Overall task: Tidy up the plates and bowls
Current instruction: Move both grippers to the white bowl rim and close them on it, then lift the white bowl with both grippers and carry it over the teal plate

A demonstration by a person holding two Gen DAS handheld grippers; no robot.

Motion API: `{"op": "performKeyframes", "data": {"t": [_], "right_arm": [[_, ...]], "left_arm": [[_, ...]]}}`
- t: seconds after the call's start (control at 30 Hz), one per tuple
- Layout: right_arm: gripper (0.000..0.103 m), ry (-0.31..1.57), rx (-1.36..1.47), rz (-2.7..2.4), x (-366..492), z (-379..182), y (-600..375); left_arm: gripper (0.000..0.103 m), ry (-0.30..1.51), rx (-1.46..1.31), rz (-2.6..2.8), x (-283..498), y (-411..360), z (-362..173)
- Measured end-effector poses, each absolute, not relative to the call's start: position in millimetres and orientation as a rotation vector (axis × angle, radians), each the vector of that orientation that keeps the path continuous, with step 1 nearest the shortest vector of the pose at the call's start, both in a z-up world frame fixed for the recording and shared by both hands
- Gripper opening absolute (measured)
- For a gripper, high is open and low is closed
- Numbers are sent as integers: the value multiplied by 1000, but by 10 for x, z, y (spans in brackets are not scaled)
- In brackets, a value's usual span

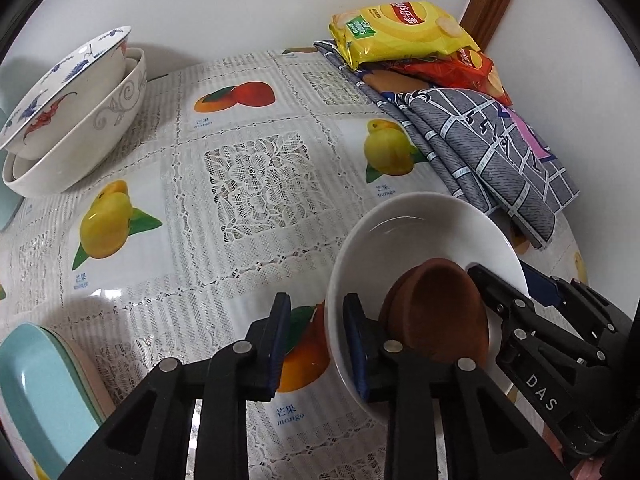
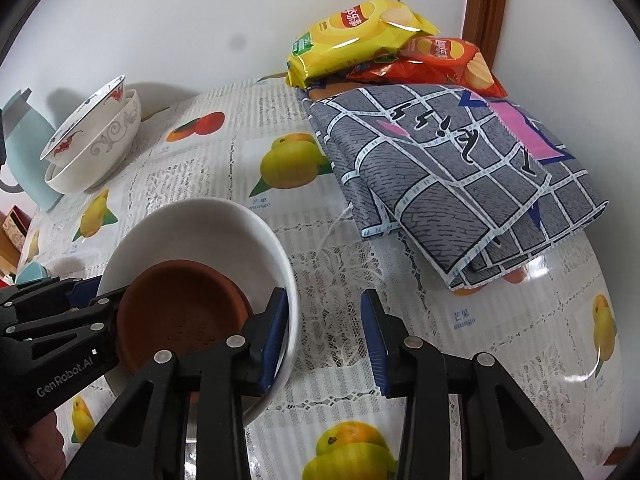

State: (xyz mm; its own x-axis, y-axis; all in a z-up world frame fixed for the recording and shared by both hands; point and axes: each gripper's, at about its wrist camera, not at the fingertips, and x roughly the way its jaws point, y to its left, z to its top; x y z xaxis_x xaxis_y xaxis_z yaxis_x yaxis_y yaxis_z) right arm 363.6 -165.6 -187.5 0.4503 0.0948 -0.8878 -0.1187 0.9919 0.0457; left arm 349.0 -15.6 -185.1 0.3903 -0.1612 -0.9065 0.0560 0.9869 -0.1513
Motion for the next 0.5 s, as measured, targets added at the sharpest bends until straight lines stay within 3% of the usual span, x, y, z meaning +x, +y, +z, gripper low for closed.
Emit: {"op": "performKeyframes", "data": {"t": [0.3, 0.37, 0.43, 0.5], "right_arm": [[38, 1094, 19, 151, 3643, -1887, -1678], [32, 1109, 47, 159, 3651, -1891, -1680], [11, 1133, 97, 207, 3660, -1902, -1663], [9, 1125, 84, 185, 3639, -1888, -1627]], "left_arm": [[24, 1152, -131, -142, 3494, -137, -1863], [11, 1151, -151, -175, 3496, -142, -1873], [10, 1138, -150, -173, 3488, -168, -1852], [10, 1125, -114, -164, 3489, -205, -1837]]}}
